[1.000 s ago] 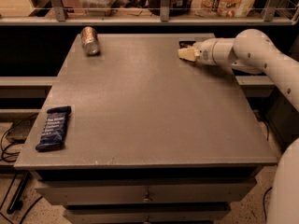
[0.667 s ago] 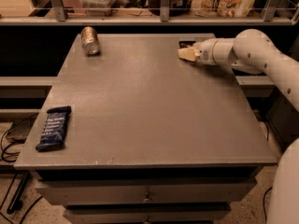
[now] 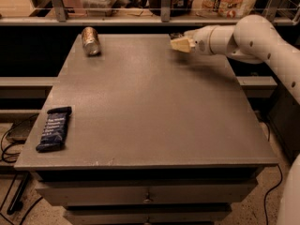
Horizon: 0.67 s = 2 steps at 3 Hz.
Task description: Move rxbar chocolate near rxbar blueberry
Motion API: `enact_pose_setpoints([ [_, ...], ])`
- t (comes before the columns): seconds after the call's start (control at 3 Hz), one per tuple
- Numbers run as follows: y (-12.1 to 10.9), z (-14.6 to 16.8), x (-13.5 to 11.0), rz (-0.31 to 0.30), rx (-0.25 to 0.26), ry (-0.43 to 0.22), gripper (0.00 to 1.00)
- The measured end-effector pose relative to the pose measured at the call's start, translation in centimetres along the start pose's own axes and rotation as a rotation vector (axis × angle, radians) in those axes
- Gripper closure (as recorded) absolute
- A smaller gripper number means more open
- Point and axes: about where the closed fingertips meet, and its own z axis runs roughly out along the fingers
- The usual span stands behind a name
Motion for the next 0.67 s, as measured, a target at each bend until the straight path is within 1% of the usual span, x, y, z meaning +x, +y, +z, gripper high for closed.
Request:
enact_pose_setpoints([
  [0.33,0.75,0.35,-0.37,-0.022,-0.018,-0.004,0.56],
  [0.67,1.71,0.68,-0.66,-0.053,-0.055,0.018,0.58],
])
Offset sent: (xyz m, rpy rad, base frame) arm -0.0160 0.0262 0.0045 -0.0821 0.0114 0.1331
